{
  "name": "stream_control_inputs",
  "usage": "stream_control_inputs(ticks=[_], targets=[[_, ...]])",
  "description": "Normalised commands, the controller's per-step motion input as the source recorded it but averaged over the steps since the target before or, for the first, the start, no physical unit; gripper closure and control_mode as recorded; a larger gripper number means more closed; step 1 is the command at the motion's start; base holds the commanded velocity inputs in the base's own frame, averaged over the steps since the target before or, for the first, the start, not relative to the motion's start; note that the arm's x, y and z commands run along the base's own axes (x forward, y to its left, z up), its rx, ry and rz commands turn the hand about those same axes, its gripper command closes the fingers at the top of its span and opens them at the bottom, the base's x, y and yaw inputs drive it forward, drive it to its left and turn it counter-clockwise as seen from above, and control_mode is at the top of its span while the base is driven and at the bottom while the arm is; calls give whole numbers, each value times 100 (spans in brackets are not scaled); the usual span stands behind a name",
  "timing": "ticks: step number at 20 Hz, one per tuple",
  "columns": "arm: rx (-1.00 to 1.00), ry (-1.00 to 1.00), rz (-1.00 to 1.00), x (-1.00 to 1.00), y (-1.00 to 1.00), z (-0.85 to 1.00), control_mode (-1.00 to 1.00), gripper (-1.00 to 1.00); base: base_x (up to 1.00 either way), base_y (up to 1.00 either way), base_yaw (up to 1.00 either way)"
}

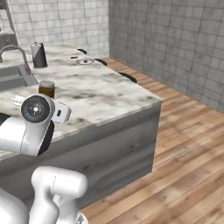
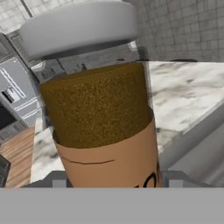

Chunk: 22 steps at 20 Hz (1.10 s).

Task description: Take the cinnamon bottle from the cabinet and place it on the dining table, next to the plate with the cupcake. Then take the chocolate from the dining counter and place it on the cupcake plate.

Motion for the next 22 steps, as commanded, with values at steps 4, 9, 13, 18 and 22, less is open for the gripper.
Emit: stream_control_inputs(ticks=[4,9,13,18,22], targets=[[0,0,0,0,0,0,100,100,86,-38,2],[0,0,0,0,0,0,100,100,83,-38,3],[0,0,0,0,0,0,100,100,78,-40,4],[0,0,0,0,0,0,100,100,76,-40,7],[0,0,0,0,0,0,100,100,75,-38,9]])
